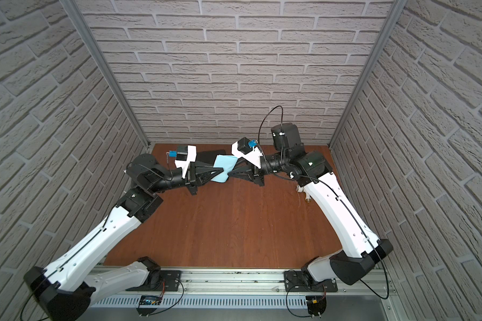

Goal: Fold the square paper along the opposite sides
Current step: Smooth out the paper.

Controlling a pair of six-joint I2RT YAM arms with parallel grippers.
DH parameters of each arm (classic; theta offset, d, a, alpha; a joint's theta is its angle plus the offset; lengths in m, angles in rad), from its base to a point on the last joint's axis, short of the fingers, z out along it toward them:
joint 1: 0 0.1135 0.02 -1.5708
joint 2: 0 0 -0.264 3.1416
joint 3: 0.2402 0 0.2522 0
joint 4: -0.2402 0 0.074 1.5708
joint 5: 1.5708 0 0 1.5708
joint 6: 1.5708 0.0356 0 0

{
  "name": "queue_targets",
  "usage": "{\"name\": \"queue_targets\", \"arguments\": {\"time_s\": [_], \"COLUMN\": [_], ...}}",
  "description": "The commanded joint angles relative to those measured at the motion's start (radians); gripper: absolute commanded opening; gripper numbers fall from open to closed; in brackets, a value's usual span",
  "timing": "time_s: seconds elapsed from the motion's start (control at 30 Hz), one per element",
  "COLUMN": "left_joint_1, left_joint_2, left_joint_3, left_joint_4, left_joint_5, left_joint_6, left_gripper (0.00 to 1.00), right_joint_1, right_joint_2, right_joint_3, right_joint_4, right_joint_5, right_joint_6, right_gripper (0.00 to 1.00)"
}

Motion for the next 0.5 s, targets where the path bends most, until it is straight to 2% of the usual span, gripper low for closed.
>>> {"name": "queue_targets", "arguments": {"time_s": [0.0, 0.07, 0.23, 0.37, 0.47], "left_joint_1": [0.003, 0.003, 0.004, 0.003, 0.003], "left_joint_2": [-0.018, -0.019, -0.023, -0.022, -0.023], "left_joint_3": [-0.019, -0.02, -0.016, -0.009, -0.011], "left_joint_4": [0.076, 0.08, 0.087, 0.105, 0.123], "left_joint_5": [0.006, 0.001, -0.013, -0.017, -0.019], "left_joint_6": [-0.02, -0.021, -0.016, -0.024, -0.031], "left_gripper": [0.0, 0.0, 0.0, 0.0, 0.0], "right_joint_1": [0.002, 0.002, 0.003, 0.002, 0.003], "right_joint_2": [-0.004, -0.004, -0.01, -0.016, -0.016], "right_joint_3": [-0.005, -0.006, -0.022, -0.05, -0.071], "right_joint_4": [0.048, 0.048, 0.056, 0.085, 0.11], "right_joint_5": [-0.02, -0.02, -0.014, -0.015, -0.026], "right_joint_6": [0.02, 0.02, 0.023, 0.038, 0.053], "right_gripper": [0.1, 0.03, 0.04, 0.3, 0.34]}}
